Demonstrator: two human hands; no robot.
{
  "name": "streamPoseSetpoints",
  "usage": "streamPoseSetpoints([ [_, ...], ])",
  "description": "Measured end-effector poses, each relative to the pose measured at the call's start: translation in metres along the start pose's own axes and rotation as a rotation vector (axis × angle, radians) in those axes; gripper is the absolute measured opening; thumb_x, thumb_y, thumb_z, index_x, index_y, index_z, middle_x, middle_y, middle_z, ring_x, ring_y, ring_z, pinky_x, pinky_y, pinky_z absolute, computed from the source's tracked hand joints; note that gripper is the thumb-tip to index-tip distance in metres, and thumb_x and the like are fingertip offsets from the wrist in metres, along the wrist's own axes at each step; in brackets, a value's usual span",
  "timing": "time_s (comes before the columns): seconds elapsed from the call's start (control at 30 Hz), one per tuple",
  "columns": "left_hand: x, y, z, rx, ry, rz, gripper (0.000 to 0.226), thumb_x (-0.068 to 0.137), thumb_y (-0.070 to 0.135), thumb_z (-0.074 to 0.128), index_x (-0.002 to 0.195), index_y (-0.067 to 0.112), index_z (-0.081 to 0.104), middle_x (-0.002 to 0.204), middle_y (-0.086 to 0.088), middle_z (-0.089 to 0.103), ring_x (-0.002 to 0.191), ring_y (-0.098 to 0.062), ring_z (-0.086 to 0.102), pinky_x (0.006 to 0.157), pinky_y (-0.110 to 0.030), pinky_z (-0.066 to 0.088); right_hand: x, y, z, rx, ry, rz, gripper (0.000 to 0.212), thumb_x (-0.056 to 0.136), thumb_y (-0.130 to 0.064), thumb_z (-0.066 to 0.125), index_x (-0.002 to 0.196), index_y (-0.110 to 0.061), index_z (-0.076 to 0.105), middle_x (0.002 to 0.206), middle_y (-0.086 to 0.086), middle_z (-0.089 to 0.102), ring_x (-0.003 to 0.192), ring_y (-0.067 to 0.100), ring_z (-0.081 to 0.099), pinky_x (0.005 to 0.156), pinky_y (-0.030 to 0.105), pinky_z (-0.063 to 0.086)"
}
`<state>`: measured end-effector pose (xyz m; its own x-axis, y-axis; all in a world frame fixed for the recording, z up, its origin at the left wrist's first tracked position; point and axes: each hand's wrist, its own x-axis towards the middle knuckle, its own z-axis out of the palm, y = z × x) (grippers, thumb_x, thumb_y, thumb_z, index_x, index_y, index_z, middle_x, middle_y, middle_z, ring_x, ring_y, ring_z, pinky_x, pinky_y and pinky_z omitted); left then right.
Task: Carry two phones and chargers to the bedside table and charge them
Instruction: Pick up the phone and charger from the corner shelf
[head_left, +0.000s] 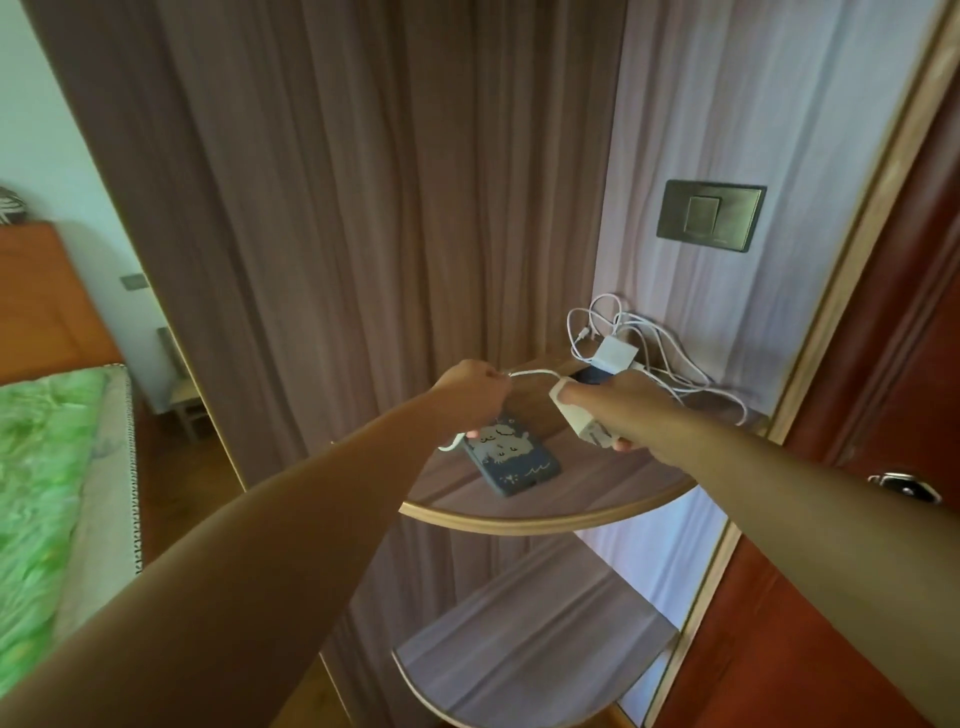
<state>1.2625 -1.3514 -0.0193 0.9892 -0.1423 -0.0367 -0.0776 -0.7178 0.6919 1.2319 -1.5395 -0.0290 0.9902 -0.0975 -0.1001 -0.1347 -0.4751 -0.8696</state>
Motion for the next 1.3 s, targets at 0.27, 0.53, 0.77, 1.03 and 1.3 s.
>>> streamPoseSetpoints([
  [0.27, -0.008, 0.015, -0.013, -0.663, 0.029, -0.206, 0.045, 0.086, 0.050, 0.061, 0.082, 0.005, 0.061, 0.064, -0.010, 0.051, 0.052, -0.021, 0.047, 0.053, -0.031, 0.036, -0.007, -0.045, 0.045, 0.103, -0.044, -0.269, 0.037, 0.070, -0.055, 0.066, 0.071, -0.018, 0.068, 0.050, -0.011, 0.064, 0.043, -0.001, 0.057, 0.045, 0.018, 0.042],
  [0.53, -0.011, -0.005, -0.033, -0.921, -0.128, -0.114, 0.039, 0.088, 0.036, 0.062, 0.111, 0.004, 0.064, 0.094, -0.016, 0.062, 0.084, -0.028, 0.060, 0.085, -0.040, 0.048, 0.006, -0.065, 0.073, 0.187, -0.138, -0.315, 0.041, 0.058, -0.053, 0.063, 0.091, -0.029, 0.064, 0.087, -0.009, 0.072, 0.074, 0.005, 0.072, 0.064, 0.029, 0.062],
  [0.77, 0.003, -0.014, -0.040, -0.693, 0.092, -0.196, 0.048, 0.076, 0.053, 0.068, 0.100, 0.011, 0.064, 0.085, -0.011, 0.066, 0.077, -0.028, 0.064, 0.079, -0.042, 0.053, 0.018, -0.047, 0.065, 0.064, -0.200, -0.253, 0.030, 0.081, -0.033, 0.057, 0.101, -0.013, 0.070, 0.094, 0.003, 0.071, 0.081, 0.015, 0.066, 0.069, 0.030, 0.054],
  [1.03, 0.012, -0.012, -0.050, -0.756, 0.061, -0.163, 0.024, 0.077, 0.027, 0.072, 0.087, 0.009, 0.059, 0.073, -0.010, 0.059, 0.056, -0.023, 0.067, 0.059, -0.032, 0.056, 0.014, -0.007, 0.083, -0.780, -0.059, -0.140, 0.085, 0.054, -0.080, 0.066, 0.111, -0.016, 0.060, 0.114, 0.005, 0.059, 0.110, 0.026, 0.054, 0.082, 0.032, 0.045],
  [1.3, 0.013, -0.022, -0.044, -0.708, 0.004, -0.152, 0.018, 0.075, 0.026, 0.071, 0.078, 0.009, 0.064, 0.069, -0.006, 0.063, 0.052, -0.019, 0.063, 0.038, -0.020, 0.040, 0.025, -0.015, 0.096, -0.698, -0.083, -0.092, 0.045, 0.050, -0.053, 0.073, 0.075, -0.020, 0.055, 0.086, 0.000, 0.064, 0.082, 0.022, 0.060, 0.059, 0.027, 0.042],
])
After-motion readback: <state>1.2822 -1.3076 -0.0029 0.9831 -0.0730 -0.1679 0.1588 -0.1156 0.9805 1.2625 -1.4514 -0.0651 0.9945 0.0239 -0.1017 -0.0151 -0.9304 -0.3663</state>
